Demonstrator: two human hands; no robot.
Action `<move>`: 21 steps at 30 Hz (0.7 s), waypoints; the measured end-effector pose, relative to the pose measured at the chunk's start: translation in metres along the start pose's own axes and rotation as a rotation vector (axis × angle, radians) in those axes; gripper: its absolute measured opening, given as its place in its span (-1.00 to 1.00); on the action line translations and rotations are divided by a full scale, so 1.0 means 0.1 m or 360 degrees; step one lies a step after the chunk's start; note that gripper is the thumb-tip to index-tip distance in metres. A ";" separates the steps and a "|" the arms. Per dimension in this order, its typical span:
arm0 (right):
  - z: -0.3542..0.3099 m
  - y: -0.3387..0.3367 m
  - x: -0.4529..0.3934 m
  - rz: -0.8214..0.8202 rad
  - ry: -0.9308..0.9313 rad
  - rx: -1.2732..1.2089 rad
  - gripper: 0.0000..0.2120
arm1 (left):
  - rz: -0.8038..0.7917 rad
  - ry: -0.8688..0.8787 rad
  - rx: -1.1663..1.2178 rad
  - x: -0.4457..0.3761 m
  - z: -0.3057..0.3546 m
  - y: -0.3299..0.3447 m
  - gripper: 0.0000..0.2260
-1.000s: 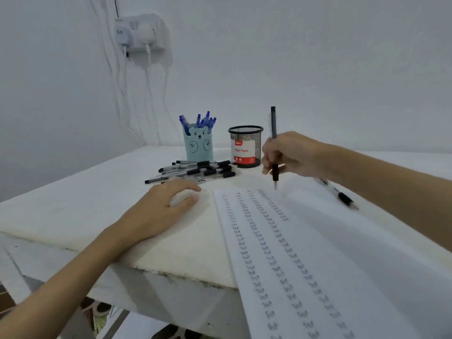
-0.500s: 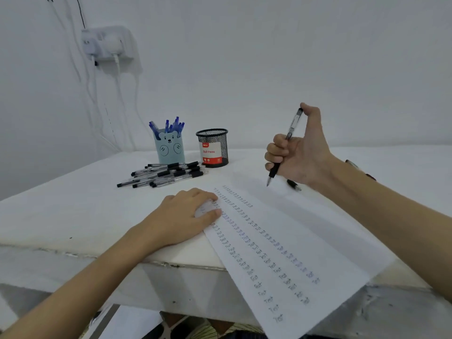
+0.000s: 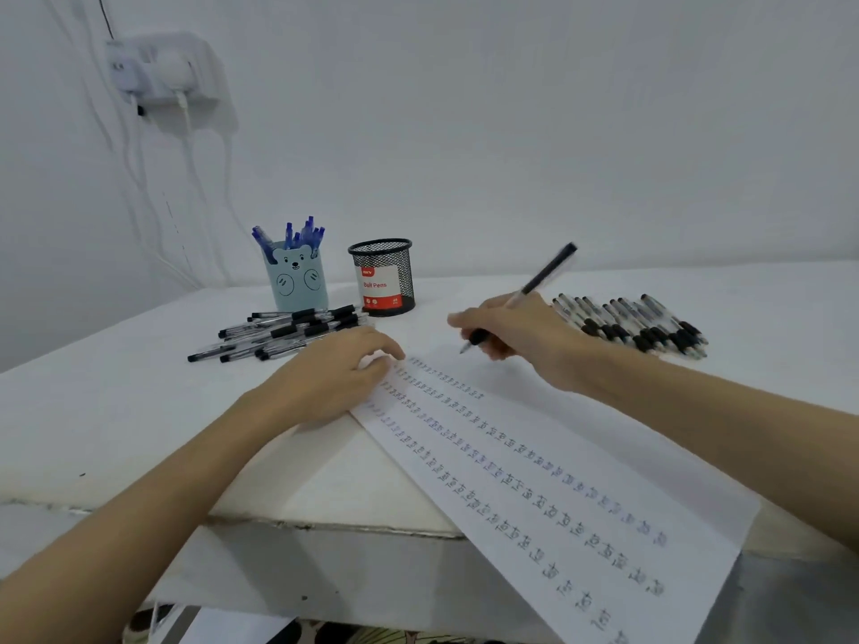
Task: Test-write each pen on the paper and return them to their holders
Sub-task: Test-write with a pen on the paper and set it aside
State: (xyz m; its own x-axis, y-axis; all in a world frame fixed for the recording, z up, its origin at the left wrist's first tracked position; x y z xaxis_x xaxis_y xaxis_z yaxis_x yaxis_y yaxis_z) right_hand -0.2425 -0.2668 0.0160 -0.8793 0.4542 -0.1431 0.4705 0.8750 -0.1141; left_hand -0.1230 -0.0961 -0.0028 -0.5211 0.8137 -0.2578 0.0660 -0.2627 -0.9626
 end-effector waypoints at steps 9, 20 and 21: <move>0.19 0.05 0.06 0.0011 -0.0179 0.0222 -0.53 | 0.0277 0.0206 0.0086 -0.29 0.00 0.18 -0.92; 0.22 0.06 0.07 -0.0020 -0.0278 0.0318 -0.54 | 0.0337 0.0206 0.0189 -0.31 -0.09 0.29 -0.84; 0.22 0.06 0.07 -0.0018 -0.0292 0.0320 -0.55 | 0.0339 0.0208 0.0193 -0.31 -0.09 0.29 -0.85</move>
State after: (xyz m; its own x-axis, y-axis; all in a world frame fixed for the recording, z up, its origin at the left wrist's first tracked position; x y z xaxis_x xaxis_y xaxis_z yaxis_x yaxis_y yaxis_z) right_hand -0.2441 -0.2617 -0.0072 -0.8652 0.3905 -0.3146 0.4820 0.8206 -0.3071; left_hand -0.0970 -0.1238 -0.0236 -0.3918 0.7913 -0.4694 0.0556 -0.4888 -0.8706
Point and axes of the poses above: each hand's wrist, its own x-axis away from the middle knuckle, its own y-axis out of the palm, z = x × y, the point moved 1 cm from there along -x, towards the middle knuckle, and after that the axes turned 11 degrees about -x, right-handed, at the moved point
